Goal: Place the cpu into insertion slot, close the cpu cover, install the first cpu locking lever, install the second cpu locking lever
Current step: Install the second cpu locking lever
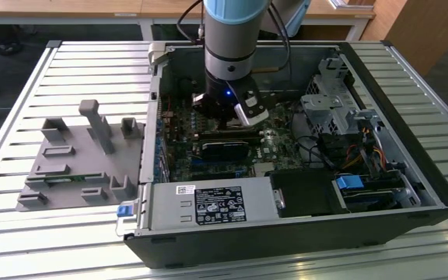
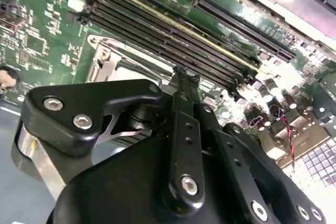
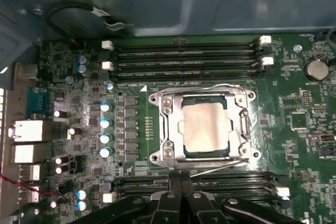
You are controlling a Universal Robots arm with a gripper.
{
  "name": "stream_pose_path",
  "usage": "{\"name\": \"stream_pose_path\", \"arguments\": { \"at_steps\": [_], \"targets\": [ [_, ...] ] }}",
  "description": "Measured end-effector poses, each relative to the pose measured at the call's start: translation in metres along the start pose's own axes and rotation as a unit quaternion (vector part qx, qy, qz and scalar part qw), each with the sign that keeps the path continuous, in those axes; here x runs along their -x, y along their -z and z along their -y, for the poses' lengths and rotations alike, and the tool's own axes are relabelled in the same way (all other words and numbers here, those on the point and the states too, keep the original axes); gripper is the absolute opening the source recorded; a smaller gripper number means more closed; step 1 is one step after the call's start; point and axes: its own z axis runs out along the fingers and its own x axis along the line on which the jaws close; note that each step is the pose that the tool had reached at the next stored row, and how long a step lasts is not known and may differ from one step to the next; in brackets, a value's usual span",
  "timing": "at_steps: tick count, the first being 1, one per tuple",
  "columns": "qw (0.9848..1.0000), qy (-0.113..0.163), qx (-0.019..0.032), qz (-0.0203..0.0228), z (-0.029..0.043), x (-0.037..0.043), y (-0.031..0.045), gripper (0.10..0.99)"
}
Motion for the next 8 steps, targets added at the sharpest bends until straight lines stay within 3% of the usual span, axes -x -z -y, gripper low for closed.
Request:
{"name": "stream_pose_path", "arguments": {
  "at_steps": [4, 8],
  "targets": [
    [1.0000, 0.003, 0.0095, -0.0010, 0.0008, -0.0022, -0.0046, 0.106],
    [0.9999, 0.005, 0.0131, -0.0015, 0.0038, -0.0038, -0.0074, 0.106]
  ]
}}
